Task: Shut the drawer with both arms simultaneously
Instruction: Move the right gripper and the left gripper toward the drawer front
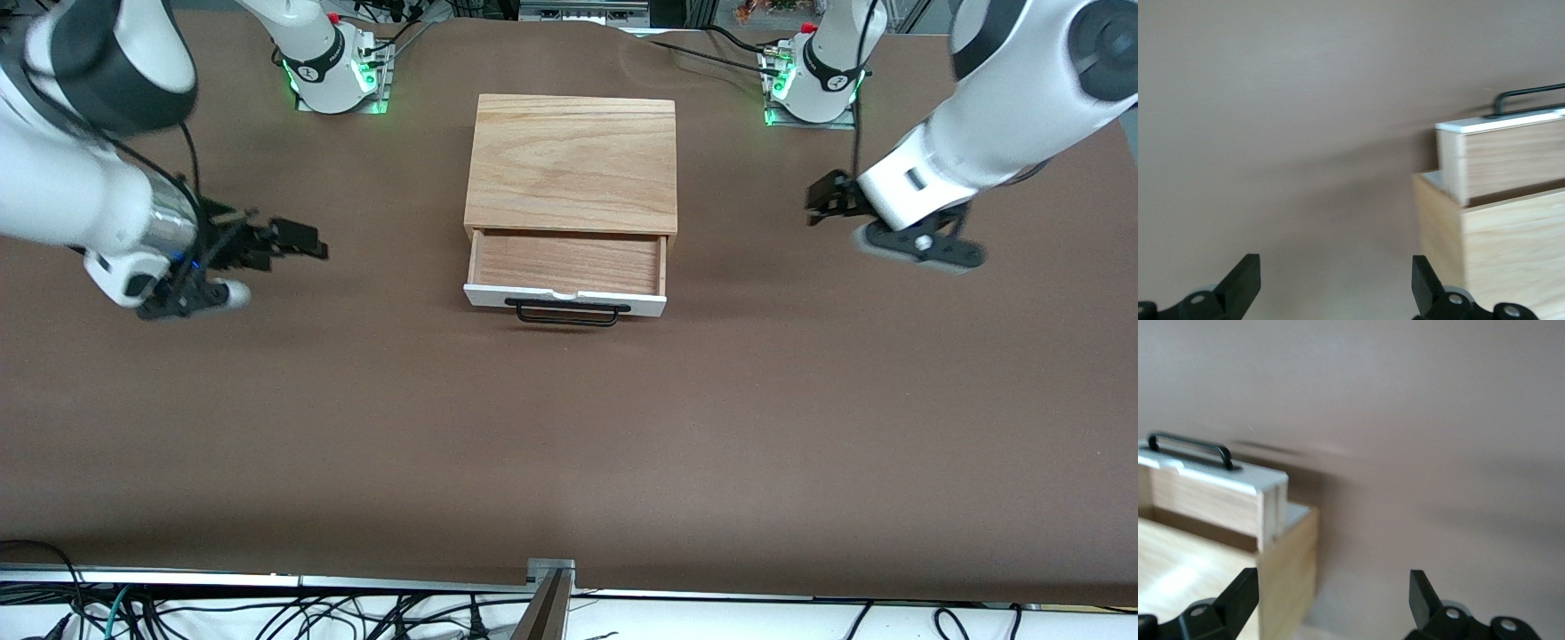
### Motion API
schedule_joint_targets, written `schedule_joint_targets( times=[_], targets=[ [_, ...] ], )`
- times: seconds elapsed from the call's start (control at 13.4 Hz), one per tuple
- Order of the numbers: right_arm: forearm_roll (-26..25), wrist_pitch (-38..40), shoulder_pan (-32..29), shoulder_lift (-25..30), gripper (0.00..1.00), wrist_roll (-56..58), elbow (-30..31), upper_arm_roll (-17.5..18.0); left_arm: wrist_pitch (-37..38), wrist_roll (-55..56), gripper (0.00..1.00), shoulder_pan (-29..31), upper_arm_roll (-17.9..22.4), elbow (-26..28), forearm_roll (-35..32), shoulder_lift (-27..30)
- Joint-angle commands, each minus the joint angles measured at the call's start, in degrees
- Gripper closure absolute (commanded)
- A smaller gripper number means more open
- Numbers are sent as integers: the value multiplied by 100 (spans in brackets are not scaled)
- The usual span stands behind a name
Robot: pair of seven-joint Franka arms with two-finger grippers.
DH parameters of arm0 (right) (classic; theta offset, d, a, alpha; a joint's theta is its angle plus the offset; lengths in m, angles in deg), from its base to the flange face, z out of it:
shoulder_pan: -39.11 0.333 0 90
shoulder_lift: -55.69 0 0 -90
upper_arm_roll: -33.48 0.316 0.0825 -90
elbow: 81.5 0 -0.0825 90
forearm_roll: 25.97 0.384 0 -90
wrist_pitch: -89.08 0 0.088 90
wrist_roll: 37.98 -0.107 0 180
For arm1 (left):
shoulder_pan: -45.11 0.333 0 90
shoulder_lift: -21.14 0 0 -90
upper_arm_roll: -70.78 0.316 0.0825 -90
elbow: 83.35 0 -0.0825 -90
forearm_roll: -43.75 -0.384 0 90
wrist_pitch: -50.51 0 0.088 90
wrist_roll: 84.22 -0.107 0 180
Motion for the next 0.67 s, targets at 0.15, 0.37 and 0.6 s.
schedule_joint_targets(
  times=[0.15, 0.37, 0.6],
  targets=[
    [758, -819, 390, -1474, 0, 138, -878, 97, -1063, -33, 0, -365, -5, -866, 1527, -1771],
    [1144, -1284, 672, -1942, 0, 147, -995, 132, -1617, -296, 0, -461, -31, -1113, 2160, -2537],
    [1260, -1645, 901, -2215, 0, 147, -1012, 141, -2285, -797, 0, -777, -22, -1096, 2567, -2968]
  ],
)
